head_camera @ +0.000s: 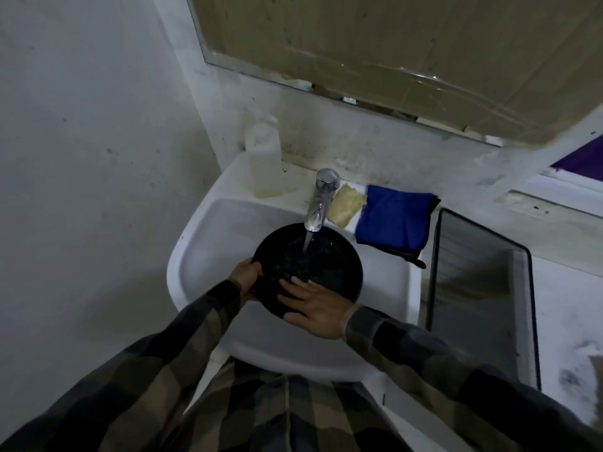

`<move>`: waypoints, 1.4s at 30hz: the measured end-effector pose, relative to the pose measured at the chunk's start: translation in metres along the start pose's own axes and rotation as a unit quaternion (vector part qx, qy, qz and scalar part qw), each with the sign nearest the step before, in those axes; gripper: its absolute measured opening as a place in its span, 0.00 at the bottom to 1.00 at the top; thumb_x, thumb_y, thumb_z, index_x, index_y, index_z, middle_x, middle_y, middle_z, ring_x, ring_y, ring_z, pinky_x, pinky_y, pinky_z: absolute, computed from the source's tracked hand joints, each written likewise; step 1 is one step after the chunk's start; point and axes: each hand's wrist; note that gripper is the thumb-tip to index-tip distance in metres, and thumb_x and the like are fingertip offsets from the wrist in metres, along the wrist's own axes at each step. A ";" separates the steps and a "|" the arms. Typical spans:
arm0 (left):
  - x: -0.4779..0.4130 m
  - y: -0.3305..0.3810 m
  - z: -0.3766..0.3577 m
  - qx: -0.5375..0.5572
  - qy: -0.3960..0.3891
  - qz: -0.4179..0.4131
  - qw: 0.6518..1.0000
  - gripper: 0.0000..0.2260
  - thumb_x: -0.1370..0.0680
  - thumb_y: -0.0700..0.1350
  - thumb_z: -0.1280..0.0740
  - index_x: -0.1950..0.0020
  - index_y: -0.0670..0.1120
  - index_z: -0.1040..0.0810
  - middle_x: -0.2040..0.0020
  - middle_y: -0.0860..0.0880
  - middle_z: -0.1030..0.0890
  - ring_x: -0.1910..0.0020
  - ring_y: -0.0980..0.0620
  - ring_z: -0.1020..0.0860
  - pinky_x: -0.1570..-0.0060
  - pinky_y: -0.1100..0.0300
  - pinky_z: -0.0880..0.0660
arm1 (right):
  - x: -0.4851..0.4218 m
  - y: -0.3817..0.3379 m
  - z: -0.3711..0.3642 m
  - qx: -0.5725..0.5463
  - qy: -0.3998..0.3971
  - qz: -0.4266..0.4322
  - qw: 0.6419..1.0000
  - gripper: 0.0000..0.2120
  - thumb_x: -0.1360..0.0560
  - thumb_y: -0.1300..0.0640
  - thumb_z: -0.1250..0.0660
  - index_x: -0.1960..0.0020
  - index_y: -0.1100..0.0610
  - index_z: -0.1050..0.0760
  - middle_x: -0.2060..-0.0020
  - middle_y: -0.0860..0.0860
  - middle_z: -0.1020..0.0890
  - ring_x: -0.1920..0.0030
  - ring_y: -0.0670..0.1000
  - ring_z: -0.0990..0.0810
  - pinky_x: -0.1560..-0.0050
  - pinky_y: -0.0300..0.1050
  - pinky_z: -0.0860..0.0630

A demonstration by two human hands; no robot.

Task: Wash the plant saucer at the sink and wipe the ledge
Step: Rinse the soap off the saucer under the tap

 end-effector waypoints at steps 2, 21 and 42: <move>0.004 0.003 0.004 -0.002 0.008 -0.007 1.000 0.21 0.27 0.34 0.46 0.35 0.42 0.28 0.45 0.39 0.22 0.49 0.38 0.24 0.52 0.44 0.23 | 0.017 0.010 -0.004 0.019 0.003 -0.003 1.000 0.53 0.39 0.26 0.78 0.23 0.49 0.48 0.23 0.48 0.53 0.24 0.51 0.57 0.25 0.48 0.57; 0.043 0.027 0.044 -0.051 0.034 -0.073 0.995 0.18 0.21 0.41 0.40 0.31 0.45 0.33 0.41 0.40 0.25 0.54 0.43 0.23 0.67 0.51 0.22 | -0.003 0.017 0.114 -0.181 0.497 -0.079 0.845 0.29 0.27 0.66 0.40 0.27 0.60 0.42 0.27 0.56 0.39 0.28 0.47 0.41 0.34 0.22 0.51; 0.083 0.024 0.049 -0.086 0.109 -0.213 0.967 0.22 0.22 0.37 0.38 0.28 0.45 0.35 0.40 0.45 0.29 0.48 0.43 0.28 0.59 0.52 0.24 | -0.007 0.010 0.057 -0.118 0.523 -0.076 0.841 0.30 0.30 0.64 0.38 0.28 0.62 0.36 0.28 0.58 0.36 0.30 0.53 0.37 0.32 0.35 0.41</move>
Point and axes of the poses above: each hand's wrist, its own x-axis away from the middle knuckle, its own z-axis out of the back of the hand, y = z × x
